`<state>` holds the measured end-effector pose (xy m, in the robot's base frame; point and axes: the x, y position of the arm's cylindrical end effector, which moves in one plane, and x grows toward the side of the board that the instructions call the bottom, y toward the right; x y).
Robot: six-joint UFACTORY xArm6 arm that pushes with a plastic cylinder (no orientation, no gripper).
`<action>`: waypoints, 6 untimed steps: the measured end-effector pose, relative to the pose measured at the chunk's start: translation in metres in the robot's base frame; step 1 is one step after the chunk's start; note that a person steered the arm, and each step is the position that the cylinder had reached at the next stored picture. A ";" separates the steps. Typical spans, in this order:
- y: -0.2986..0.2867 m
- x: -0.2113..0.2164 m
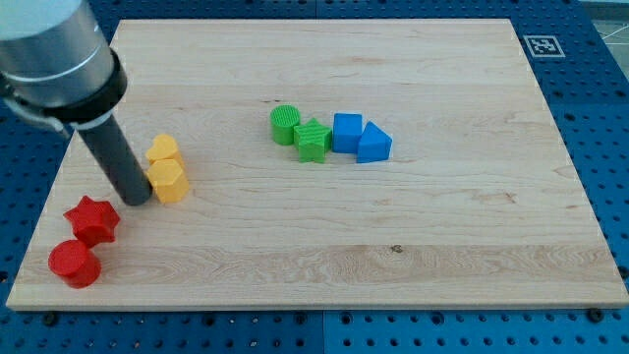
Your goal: Move the red star along with the red circle down a bit
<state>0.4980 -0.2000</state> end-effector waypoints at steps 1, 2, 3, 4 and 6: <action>0.000 -0.031; -0.005 -0.037; -0.021 -0.008; -0.030 0.008; 0.030 0.038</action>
